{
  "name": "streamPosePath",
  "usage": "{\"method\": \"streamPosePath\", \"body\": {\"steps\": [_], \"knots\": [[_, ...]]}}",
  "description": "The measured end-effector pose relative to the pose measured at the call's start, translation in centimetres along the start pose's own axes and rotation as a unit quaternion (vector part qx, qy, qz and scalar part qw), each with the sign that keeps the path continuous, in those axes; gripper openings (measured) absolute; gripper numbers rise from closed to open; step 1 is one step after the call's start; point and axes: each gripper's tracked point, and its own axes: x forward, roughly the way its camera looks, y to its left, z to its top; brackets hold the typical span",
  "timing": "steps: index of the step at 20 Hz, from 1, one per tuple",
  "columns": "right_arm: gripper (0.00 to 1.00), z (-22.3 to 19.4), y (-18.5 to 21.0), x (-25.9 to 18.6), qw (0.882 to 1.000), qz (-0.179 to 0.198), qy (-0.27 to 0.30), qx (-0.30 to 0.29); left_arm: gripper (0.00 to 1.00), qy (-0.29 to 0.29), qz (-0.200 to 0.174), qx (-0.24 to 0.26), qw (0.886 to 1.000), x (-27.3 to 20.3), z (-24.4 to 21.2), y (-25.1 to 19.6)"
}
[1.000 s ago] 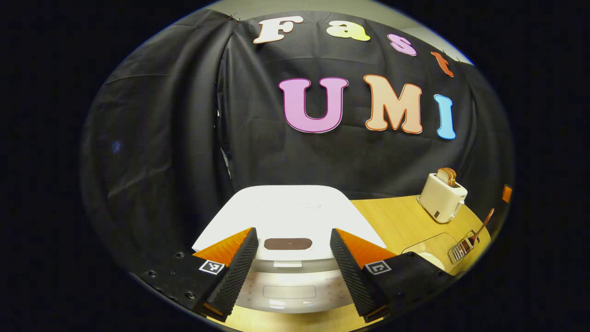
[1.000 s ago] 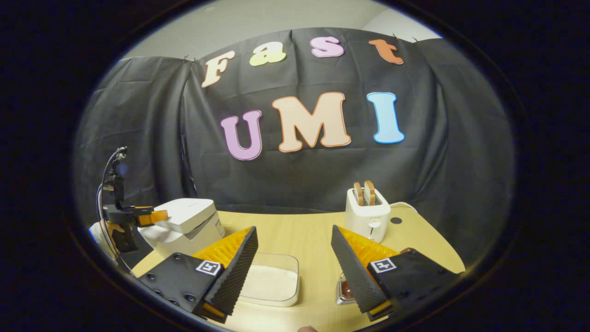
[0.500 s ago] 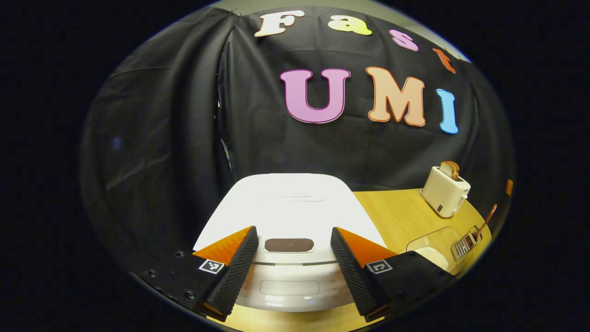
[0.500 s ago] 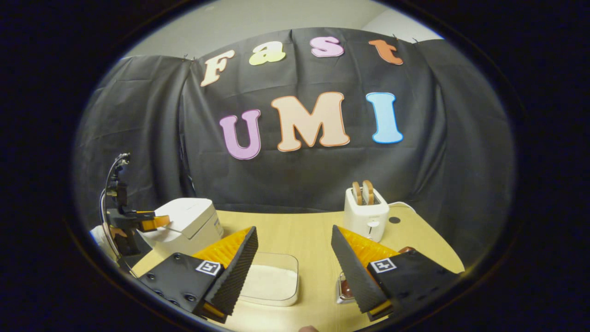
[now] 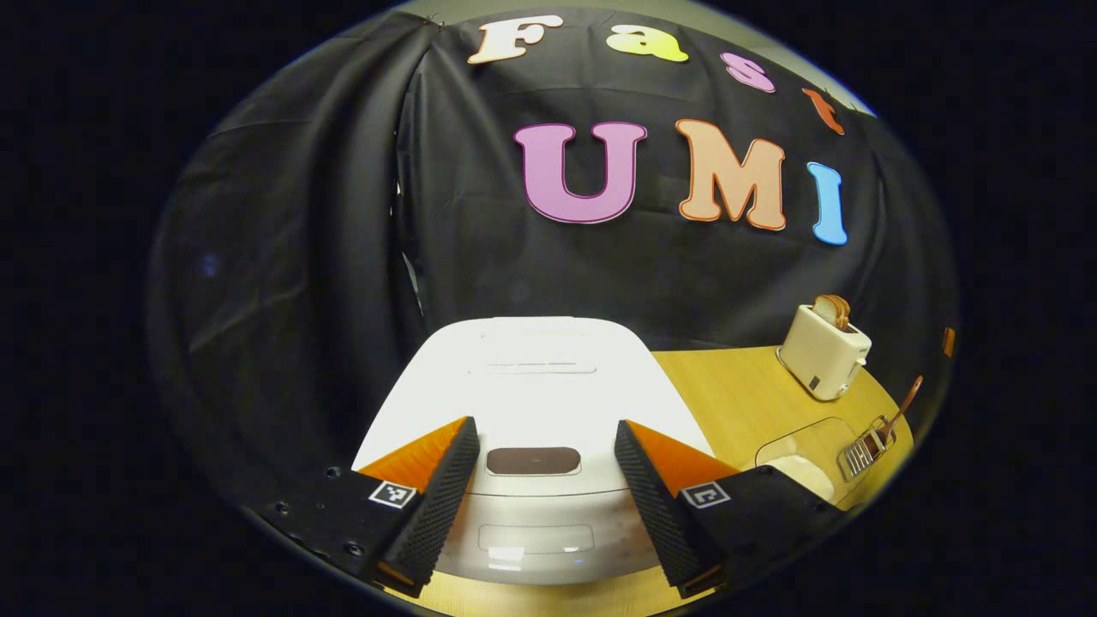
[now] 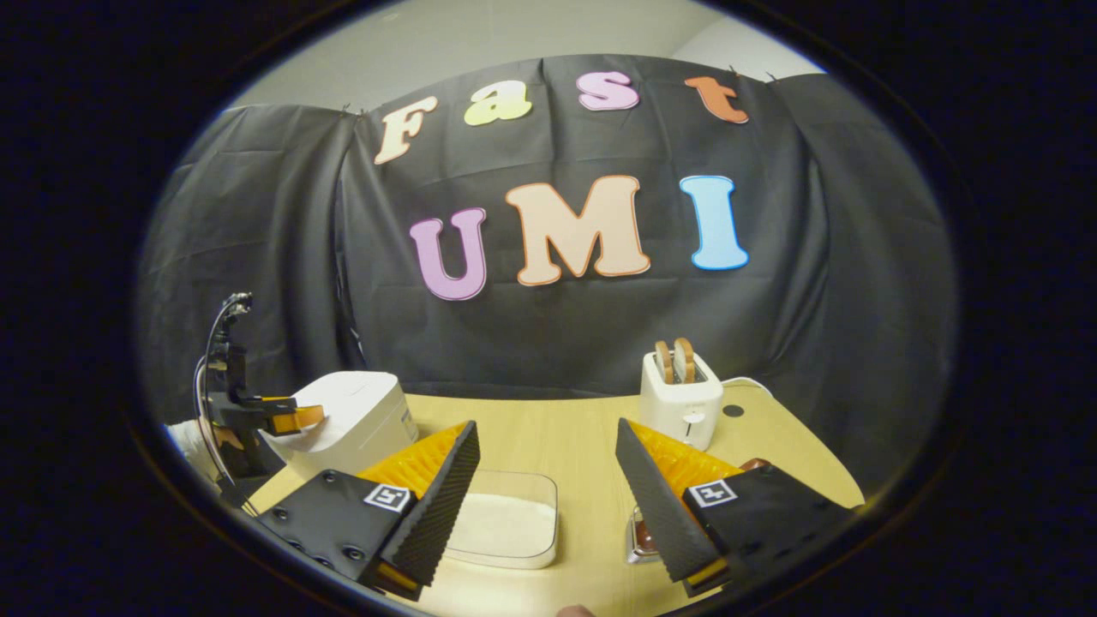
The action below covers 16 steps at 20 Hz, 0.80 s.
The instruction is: Close the left gripper, press the button to open the rice cooker; take a wooden spoon from the chopstick holder with the right hand, scoop a spoonful of rice and pour it into the rice cooker, then put the wooden spoon back into the chopstick holder.
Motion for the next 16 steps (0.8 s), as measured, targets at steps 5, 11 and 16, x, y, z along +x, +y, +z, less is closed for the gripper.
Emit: {"method": "streamPosePath", "body": {"steps": [5,11,16], "knots": [[1.00,1.5,1.8,0.2,1.000,0.021,-0.016,-0.003,0.95,-0.004,0.012,0.003,1.000,-0.6,0.0,0.3],[0.99,3.8,4.1,-0.4,0.998,0.031,-0.061,-0.014,0.94,-0.096,0.029,0.016,0.995,-6.9,4.2,-0.2],[0.99,5.5,5.7,-1.0,0.994,0.026,-0.106,-0.018,0.93,-0.158,0.055,0.039,0.985,-12.9,7.0,-0.7]]}}
